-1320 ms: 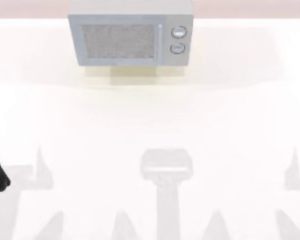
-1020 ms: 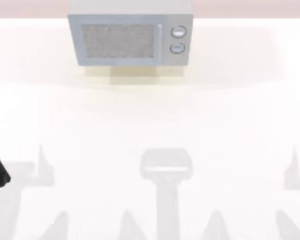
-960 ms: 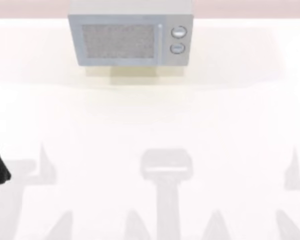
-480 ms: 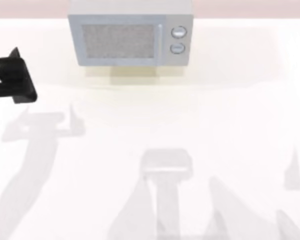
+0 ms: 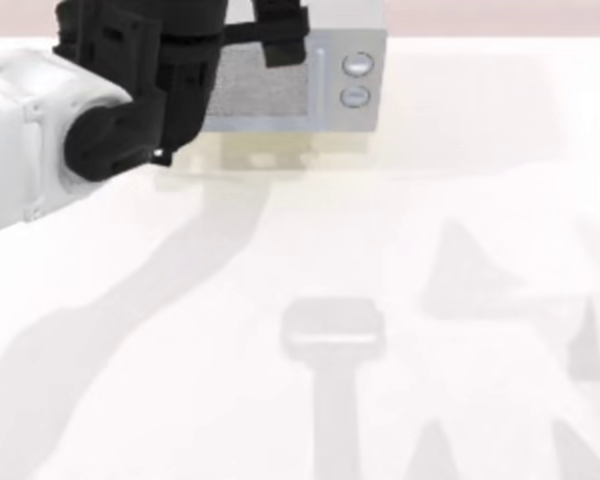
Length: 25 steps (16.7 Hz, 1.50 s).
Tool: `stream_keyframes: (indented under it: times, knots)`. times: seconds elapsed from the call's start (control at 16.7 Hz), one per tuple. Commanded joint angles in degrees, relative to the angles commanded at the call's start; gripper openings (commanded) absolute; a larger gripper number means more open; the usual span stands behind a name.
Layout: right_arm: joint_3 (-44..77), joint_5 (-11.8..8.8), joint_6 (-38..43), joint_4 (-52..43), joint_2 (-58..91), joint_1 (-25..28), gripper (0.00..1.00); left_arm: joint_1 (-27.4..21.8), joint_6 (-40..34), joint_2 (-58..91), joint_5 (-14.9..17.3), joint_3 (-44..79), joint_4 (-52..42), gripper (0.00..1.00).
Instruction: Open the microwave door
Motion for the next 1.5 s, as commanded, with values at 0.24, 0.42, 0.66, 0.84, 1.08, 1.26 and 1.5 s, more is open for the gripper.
stream_keyframes:
  times: [0.24, 0.42, 0.66, 0.84, 1.08, 1.26, 1.5]
  knots:
    - [0.0, 0.0, 0.0, 0.0, 0.0, 0.0, 1.00, -6.1, -2.7, 14.7, -5.4, 9.9, -1.3, 1.00]
    - [0.0, 0.0, 0.0, 0.0, 0.0, 0.0, 1.00, -8.4, -3.6, 20.4, -7.5, 13.3, -2.3, 1.00]
    - [0.0, 0.0, 0.0, 0.0, 0.0, 0.0, 1.00, -8.8, -3.7, 21.2, -7.8, 13.7, -2.5, 1.00]
    - [0.0, 0.0, 0.0, 0.0, 0.0, 0.0, 1.00, -8.4, -3.6, 21.3, -7.6, 13.7, -2.3, 1.00]
    - [0.0, 0.0, 0.0, 0.0, 0.0, 0.0, 1.00, -5.8, -1.6, 27.7, -5.2, 19.2, -0.1, 1.00]
    - [0.0, 0.0, 0.0, 0.0, 0.0, 0.0, 1.00, -3.1, 0.2, 33.5, -2.8, 23.8, 1.9, 1.00]
    - [0.0, 0.0, 0.0, 0.0, 0.0, 0.0, 1.00, -2.5, 0.6, 34.5, -2.2, 24.8, 2.3, 1.00]
